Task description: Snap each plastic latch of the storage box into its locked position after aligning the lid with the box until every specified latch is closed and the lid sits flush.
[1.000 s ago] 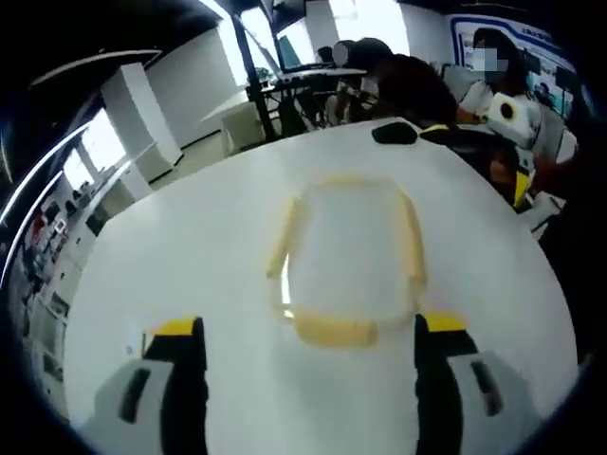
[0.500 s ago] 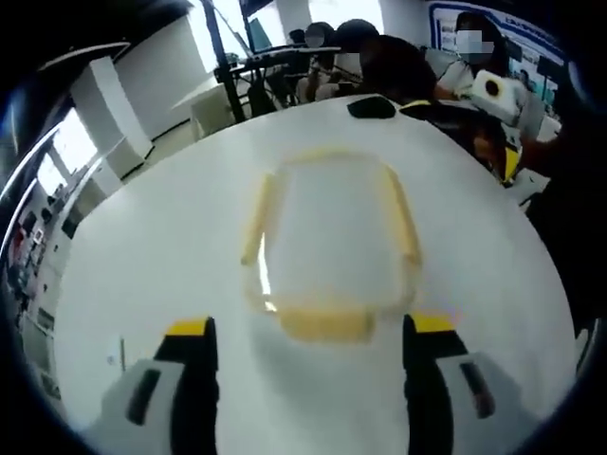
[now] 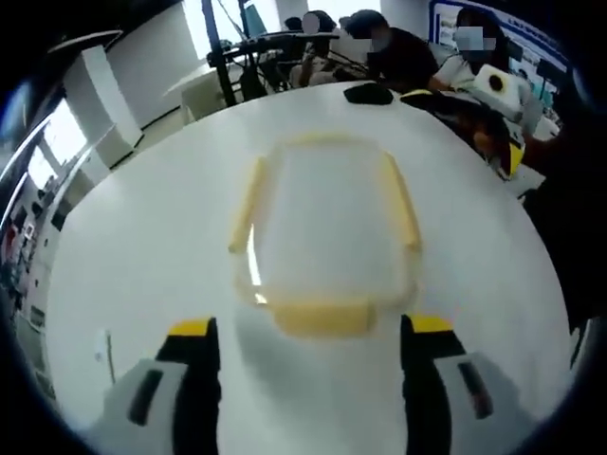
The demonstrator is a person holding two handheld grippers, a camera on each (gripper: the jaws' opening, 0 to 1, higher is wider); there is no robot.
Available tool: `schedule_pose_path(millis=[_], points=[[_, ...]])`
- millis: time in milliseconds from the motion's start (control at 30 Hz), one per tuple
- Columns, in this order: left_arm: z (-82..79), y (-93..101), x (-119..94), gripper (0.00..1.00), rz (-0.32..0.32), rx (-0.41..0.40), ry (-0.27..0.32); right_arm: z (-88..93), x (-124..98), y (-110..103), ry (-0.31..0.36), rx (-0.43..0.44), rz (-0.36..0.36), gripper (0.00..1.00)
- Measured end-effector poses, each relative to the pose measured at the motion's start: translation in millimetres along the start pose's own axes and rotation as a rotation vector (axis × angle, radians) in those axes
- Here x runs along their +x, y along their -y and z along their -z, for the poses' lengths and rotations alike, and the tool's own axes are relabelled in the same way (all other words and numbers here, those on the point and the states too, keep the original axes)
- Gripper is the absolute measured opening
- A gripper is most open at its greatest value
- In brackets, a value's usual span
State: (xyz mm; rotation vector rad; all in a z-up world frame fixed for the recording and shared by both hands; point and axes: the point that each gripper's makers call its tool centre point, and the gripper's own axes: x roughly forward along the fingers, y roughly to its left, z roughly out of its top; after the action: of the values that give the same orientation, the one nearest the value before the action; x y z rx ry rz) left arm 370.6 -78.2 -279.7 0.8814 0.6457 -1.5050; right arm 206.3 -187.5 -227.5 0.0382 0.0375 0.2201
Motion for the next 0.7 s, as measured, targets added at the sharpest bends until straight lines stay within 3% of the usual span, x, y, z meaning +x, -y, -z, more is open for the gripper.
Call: schedule_pose_path(millis=[500, 700], points=[[0.8, 2.1, 8.2, 0.72, 0.026, -0.013, -0.007, -5.2, -3.9, 3.1, 0.008, -0.01, 0.008, 1.0], [-1.7, 3.7, 9.7, 0.66, 0.04, -0.014, 0.002, -3.2, -4.3, 1.6, 0.002, -0.011, 0.01, 1.0]])
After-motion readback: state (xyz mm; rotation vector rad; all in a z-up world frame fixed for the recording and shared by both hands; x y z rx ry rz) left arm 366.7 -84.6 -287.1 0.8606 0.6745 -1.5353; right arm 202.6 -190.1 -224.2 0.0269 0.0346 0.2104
